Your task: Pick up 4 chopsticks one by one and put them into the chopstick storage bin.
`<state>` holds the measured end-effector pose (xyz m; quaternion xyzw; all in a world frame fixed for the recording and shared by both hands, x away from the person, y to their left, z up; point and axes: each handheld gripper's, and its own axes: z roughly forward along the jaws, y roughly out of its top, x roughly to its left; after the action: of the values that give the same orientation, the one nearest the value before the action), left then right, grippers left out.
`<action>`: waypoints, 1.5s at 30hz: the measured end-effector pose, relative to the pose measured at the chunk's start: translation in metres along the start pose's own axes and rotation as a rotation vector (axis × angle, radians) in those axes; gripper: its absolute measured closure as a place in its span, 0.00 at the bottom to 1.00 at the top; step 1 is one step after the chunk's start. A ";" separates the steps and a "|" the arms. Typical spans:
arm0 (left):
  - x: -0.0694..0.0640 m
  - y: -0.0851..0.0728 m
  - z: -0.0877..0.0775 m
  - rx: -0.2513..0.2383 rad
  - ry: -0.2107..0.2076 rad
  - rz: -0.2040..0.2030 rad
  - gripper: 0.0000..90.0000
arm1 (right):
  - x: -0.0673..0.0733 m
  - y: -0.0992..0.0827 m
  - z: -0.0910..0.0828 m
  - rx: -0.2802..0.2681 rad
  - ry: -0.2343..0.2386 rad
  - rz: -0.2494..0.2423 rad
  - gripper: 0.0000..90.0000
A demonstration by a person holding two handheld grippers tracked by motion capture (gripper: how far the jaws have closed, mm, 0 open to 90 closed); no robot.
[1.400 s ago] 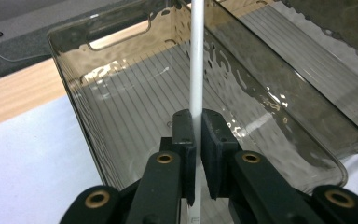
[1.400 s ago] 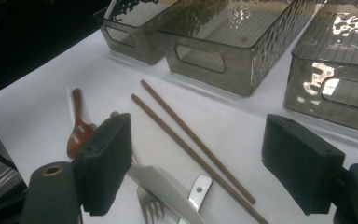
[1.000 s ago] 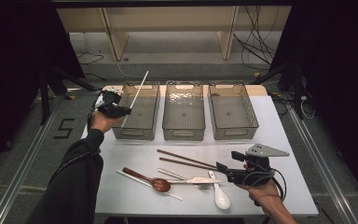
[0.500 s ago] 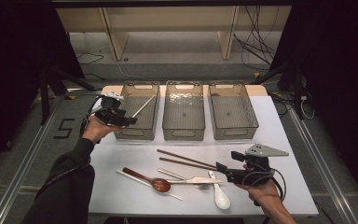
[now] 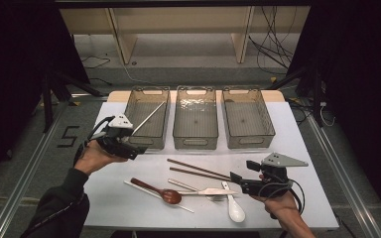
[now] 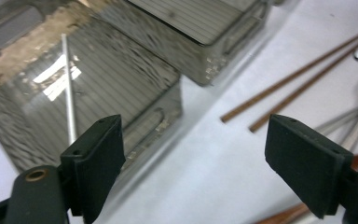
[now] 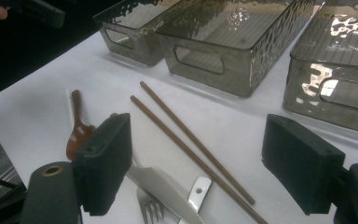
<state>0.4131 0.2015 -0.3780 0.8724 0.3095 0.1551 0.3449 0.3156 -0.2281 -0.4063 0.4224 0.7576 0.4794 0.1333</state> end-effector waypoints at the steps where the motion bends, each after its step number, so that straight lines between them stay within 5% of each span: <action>1: -0.002 -0.001 0.001 0.007 -0.003 0.002 0.20 | 0.000 0.000 -0.001 -0.005 0.003 0.000 0.28; 8: -0.023 -0.006 0.004 0.037 -0.039 0.048 0.18 | 0.002 0.001 -0.001 -0.015 0.001 -0.006 0.28; 24: -0.046 -0.024 0.008 0.127 -0.091 0.161 0.18 | 0.002 0.001 -0.001 -0.013 0.003 -0.007 0.28; 35: -0.059 -0.042 0.017 0.193 -0.173 0.218 0.17 | 0.001 0.001 -0.001 -0.010 0.002 -0.007 0.28; 45: -0.067 -0.056 0.026 0.308 -0.223 0.279 0.18 | 0.001 0.001 0.000 -0.007 0.001 -0.009 0.28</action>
<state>0.3504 0.1771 -0.4393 0.9608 0.1661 0.0551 0.2150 0.3150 -0.2272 -0.4051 0.4181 0.7579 0.4818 0.1365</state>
